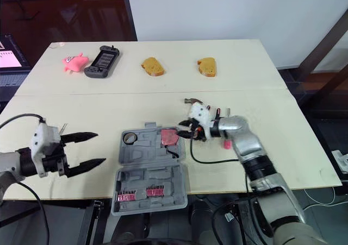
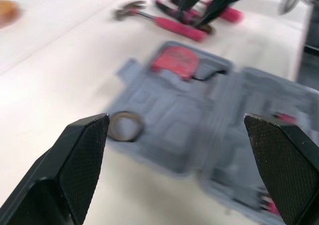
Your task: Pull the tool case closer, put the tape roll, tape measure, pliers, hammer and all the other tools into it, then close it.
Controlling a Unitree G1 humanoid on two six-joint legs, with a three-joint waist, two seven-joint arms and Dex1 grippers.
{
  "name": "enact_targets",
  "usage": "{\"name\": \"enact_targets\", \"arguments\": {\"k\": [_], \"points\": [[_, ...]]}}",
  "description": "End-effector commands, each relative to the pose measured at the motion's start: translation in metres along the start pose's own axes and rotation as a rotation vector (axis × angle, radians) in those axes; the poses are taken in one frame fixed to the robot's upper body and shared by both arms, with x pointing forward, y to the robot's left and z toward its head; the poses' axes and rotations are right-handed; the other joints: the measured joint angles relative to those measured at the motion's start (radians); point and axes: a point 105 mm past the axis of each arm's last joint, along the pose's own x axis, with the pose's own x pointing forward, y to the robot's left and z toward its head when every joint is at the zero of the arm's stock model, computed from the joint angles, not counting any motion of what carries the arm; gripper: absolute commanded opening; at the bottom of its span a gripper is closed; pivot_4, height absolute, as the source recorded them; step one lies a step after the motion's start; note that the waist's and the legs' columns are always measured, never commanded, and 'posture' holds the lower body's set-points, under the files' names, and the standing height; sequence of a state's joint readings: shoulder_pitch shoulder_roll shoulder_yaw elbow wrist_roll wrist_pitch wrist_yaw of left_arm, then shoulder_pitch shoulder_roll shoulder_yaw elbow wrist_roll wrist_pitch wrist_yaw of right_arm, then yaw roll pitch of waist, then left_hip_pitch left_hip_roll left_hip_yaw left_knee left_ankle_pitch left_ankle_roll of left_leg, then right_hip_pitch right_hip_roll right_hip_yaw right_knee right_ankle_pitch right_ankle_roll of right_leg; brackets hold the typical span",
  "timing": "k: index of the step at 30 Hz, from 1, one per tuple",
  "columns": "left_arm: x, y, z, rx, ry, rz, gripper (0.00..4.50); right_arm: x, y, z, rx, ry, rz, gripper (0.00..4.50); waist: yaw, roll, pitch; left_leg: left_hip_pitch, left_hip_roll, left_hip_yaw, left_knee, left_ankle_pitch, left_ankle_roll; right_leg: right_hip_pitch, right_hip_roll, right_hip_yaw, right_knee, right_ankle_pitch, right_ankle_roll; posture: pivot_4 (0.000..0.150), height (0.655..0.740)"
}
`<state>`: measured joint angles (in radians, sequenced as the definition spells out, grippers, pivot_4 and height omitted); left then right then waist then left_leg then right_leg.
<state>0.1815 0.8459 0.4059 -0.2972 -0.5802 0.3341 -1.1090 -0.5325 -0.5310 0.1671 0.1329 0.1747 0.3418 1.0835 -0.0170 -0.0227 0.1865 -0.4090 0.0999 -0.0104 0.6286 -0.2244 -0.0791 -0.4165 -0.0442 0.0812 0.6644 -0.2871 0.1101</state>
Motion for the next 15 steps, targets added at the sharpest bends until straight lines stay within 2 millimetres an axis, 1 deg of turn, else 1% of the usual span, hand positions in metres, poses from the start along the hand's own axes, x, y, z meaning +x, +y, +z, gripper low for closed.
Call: {"name": "enact_targets", "arguments": {"k": [1,2,3,6,8,10,12,15], "points": [[-0.024,0.02,-0.008,0.02,-0.015,0.128,4.5,-0.038,-0.005,0.001,0.014,-0.013,-0.076,4.4,0.001,0.0,0.0,0.0,0.0,0.0,0.0,0.0,0.0,0.0,0.0,0.0,0.0,0.0,0.0,0.15,0.7238],[-0.032,0.024,-0.013,0.022,-0.004,0.159,4.5,-0.049,-0.006,-0.002,0.029,-0.003,-0.101,4.46,0.002,0.0,0.0,0.0,0.0,0.0,0.0,0.0,0.0,0.0,0.0,0.0,0.0,0.0,0.0,0.15,0.7238],[-0.045,0.031,-0.02,0.014,0.003,0.221,4.5,-0.07,-0.009,-0.011,0.066,0.009,-0.149,4.46,0.001,0.0,0.0,0.0,0.0,0.0,0.0,0.0,0.0,-0.001,0.0,0.0,0.0,0.0,0.0,0.15,0.7238],[-0.073,0.042,-0.032,-0.015,0.005,0.341,4.5,-0.11,-0.009,-0.024,0.131,0.022,-0.242,4.46,0.002,-0.001,0.0,-0.001,0.0,0.001,0.0,0.0,0.0,-0.001,-0.001,0.0,-0.001,0.0,-0.001,0.15,0.7238],[-0.089,0.046,-0.04,-0.041,0.007,0.411,4.5,-0.131,-0.005,-0.03,0.165,0.024,-0.291,4.46,0.0,-0.001,0.0,0.0,0.0,0.001,0.0,0.0,0.0,-0.001,-0.001,0.0,-0.001,-0.001,-0.001,0.15,0.7238],[-0.107,0.05,-0.053,-0.096,0.006,0.494,4.5,-0.154,0.001,-0.041,0.219,0.022,-0.366,4.46,-0.001,-0.001,0.0,0.0,0.0,0.001,0.0,0.0,0.0,-0.001,-0.001,0.0,-0.001,-0.001,-0.002,0.15,0.7238],[-0.12,0.051,-0.065,-0.148,0.0,0.568,4.5,-0.169,0.01,-0.054,0.255,0.039,-0.419,4.46,-0.002,-0.002,0.0,0.0,0.0,0.001,0.0,0.0,0.0,-0.001,-0.001,0.0,-0.001,-0.001,-0.002,0.15,0.7238],[-0.127,0.051,-0.073,-0.189,-0.011,0.61,4.5,-0.177,0.014,-0.062,0.304,0.043,-0.464,4.46,-0.006,-0.002,0.0,0.0,0.0,0.001,0.0,0.0,0.0,-0.001,-0.001,0.001,-0.002,-0.001,-0.002,0.15,0.7238]]}}
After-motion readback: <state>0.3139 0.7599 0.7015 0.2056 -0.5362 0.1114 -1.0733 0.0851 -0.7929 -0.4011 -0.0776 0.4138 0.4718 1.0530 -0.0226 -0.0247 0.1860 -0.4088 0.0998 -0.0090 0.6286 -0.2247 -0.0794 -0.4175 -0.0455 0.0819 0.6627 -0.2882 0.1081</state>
